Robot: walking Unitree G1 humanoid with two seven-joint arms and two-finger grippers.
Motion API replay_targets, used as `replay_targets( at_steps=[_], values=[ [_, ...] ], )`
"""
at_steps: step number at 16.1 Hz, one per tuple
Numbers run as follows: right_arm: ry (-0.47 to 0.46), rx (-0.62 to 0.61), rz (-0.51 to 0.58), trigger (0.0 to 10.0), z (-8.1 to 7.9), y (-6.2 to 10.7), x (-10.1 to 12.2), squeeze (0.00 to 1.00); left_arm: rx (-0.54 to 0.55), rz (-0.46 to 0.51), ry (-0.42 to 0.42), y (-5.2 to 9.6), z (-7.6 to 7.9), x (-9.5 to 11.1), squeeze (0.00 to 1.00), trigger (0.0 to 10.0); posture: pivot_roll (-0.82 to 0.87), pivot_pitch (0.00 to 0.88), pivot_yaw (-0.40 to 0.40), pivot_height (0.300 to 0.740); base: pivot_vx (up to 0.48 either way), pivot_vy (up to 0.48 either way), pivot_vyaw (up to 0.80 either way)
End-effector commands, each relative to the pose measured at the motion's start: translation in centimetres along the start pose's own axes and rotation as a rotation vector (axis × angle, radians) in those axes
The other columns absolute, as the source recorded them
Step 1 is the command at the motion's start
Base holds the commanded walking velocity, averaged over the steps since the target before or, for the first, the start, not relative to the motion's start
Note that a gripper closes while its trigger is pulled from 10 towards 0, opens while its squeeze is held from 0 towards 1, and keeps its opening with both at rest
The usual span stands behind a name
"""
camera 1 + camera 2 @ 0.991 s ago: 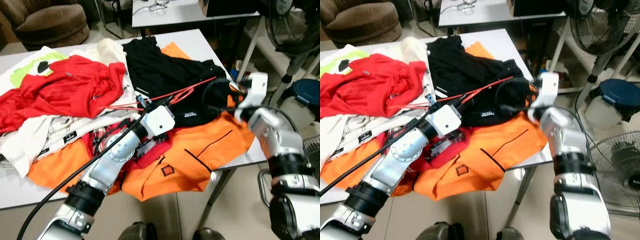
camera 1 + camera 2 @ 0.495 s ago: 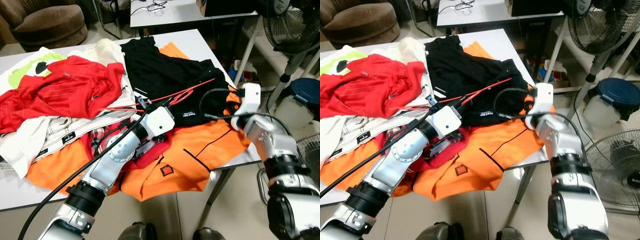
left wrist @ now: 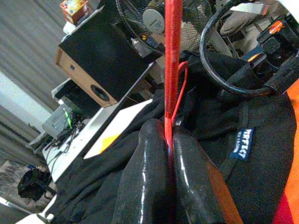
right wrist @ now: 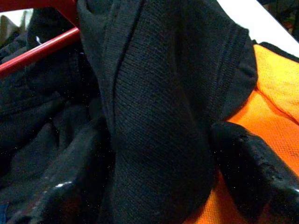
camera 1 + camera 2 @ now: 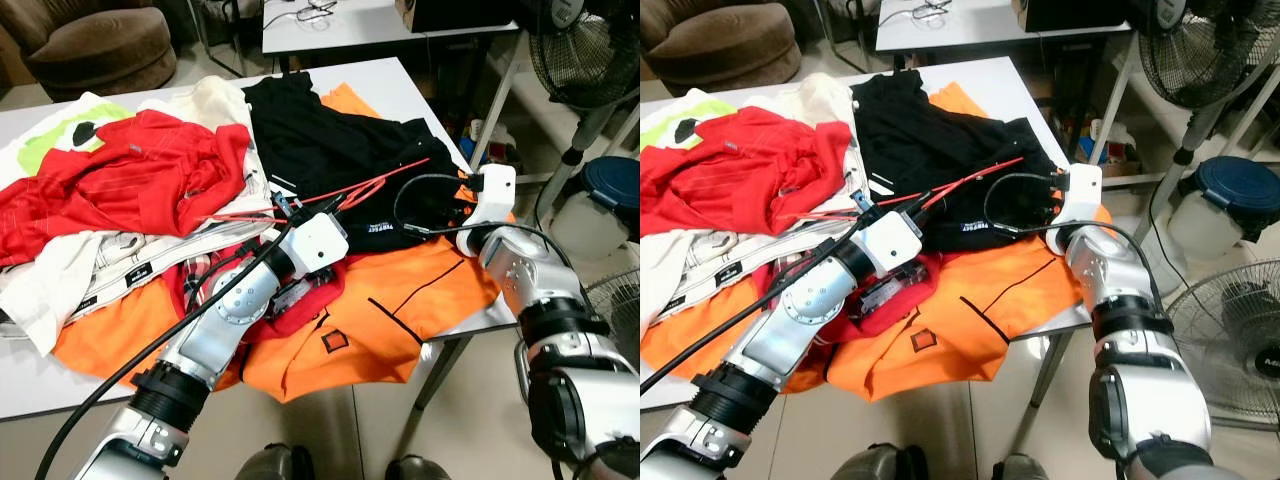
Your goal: Hang hanger
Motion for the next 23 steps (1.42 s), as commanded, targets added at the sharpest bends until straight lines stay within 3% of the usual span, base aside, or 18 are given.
replay_targets(
  at_steps=[1, 8, 13, 16, 17, 23],
  values=[
    [0.000, 0.012, 0.014, 0.0, -0.4, -0.2, 0.3, 0.00, 0.013, -0.013, -0.017, 0.3, -0.5, -0.3, 0.00, 10.0, -0.10, 0.099, 0.084, 0.740, 0.000, 0.000, 0.00],
    [-0.008, 0.005, 0.046, 0.0, -0.2, -0.3, 0.7, 0.00, -0.001, -0.012, -0.027, 0.3, -0.3, -0.3, 0.00, 10.0, -0.09, 0.088, 0.088, 0.740, 0.000, 0.000, 0.00],
    [0.039, -0.006, 0.142, 0.0, -0.2, 0.8, 2.2, 0.00, 0.063, -0.067, -0.108, 0.7, -0.5, -0.6, 0.00, 10.0, -0.10, 0.090, 0.079, 0.740, 0.000, 0.000, 0.00],
    [0.048, 0.029, 0.199, 0.0, -2.1, 1.6, 2.9, 0.00, 0.043, -0.036, -0.075, 0.0, 1.0, 1.1, 0.00, 10.0, -0.11, 0.091, 0.087, 0.740, 0.000, 0.000, 0.00],
    [0.039, 0.076, 0.214, 0.0, -3.6, 1.8, 3.1, 0.00, -0.005, -0.016, -0.032, -0.3, 2.3, 1.7, 0.00, 10.0, -0.11, 0.094, 0.091, 0.740, 0.000, 0.000, 0.00],
    [-0.049, 0.173, 0.187, 0.0, -8.1, 2.3, 1.9, 0.00, -0.183, 0.086, 0.136, -0.9, 5.4, 4.5, 0.00, 10.0, -0.12, 0.100, 0.092, 0.740, 0.000, 0.000, 0.00]
  ],
)
Point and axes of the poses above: a point about 5 cm out from each wrist's last joint towards the gripper, its own y axis pointing back from the gripper into the wrist, its own x axis along the axis of the wrist's last joint, z = x × y, the point moved 3 cm from there along -y, pointing out of the wrist towards the gripper, and after that the axes turned 5 degrees about -y, right-handed, at the moved point
